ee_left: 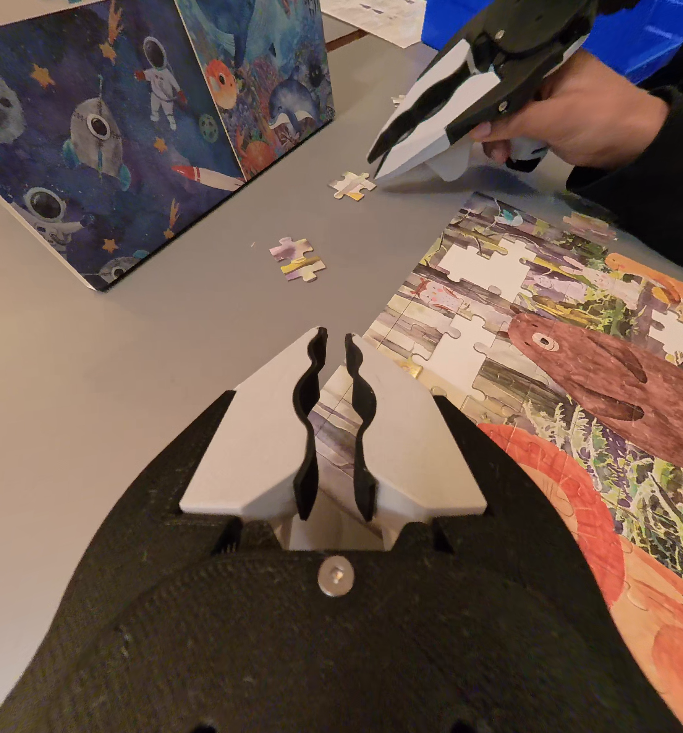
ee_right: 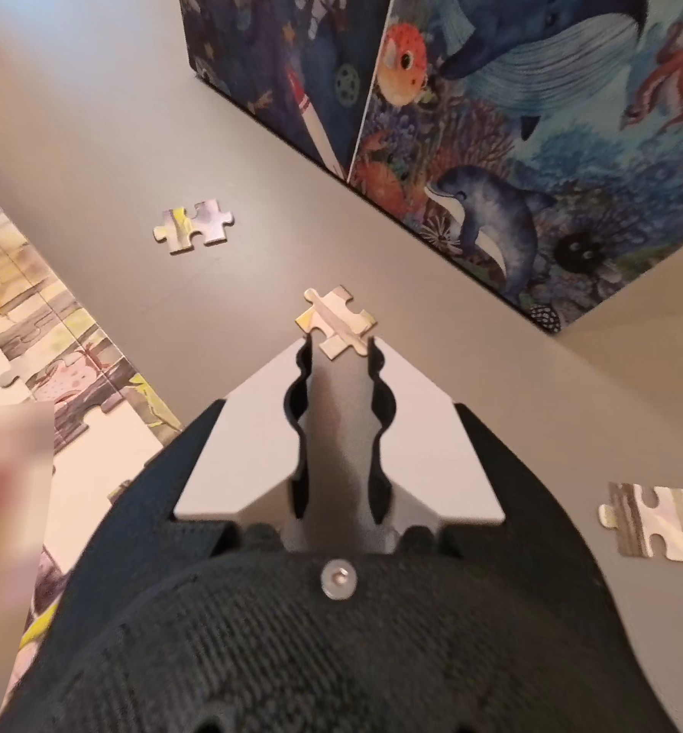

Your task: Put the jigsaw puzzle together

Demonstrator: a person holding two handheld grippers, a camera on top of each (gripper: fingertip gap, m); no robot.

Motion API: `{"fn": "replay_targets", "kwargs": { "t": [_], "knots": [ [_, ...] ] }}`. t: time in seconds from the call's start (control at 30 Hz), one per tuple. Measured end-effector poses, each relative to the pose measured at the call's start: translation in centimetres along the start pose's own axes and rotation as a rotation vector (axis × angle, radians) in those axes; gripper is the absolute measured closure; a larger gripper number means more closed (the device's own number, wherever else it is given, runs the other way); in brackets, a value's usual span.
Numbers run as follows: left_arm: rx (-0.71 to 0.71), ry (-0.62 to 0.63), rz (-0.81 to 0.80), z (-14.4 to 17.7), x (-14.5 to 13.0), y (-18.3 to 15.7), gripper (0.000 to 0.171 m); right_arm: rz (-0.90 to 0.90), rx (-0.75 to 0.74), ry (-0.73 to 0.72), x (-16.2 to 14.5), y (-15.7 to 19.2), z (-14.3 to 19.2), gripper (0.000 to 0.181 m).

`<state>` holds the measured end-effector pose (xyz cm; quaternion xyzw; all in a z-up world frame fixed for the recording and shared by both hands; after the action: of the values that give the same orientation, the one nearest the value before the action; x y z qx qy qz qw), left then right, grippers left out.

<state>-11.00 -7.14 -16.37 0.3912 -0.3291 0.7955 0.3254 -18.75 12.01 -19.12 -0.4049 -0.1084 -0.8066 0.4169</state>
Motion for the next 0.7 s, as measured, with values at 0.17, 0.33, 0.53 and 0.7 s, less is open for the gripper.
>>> {"fn": "replay_targets", "kwargs": {
  "t": [0.17, 0.33, 0.53, 0.7],
  "knots": [
    [0.000, 0.000, -0.006, 0.0, 0.0, -0.1, 0.164, -0.030, 0.060, -0.002, -0.7, 0.2, -0.6, 0.120],
    [0.001, -0.003, -0.008, 0.1, 0.1, -0.1, 0.164, -0.014, 0.223, 0.035, -0.7, 2.8, 0.3, 0.149],
    [0.001, 0.001, -0.004, 0.0, 0.0, 0.0, 0.164, -0.032, 0.185, -0.107, 1.0, 1.6, 0.9, 0.144],
    [0.000, 0.002, -0.005, 0.0, 0.0, 0.0, 0.164, -0.016, 0.112, -0.066, 0.3, 0.8, -0.2, 0.125]
  ]
}}
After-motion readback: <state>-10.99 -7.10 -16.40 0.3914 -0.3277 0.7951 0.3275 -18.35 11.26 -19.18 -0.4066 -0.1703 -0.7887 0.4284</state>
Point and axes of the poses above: each gripper's, where its closed fingertips meet, z back along the fingers, x out of its top, y = z × x across the jaws, the point moved 1 cm from there along z, back along the fingers, and after that the axes turned 12 degrees about z, right-handed, at the moved point
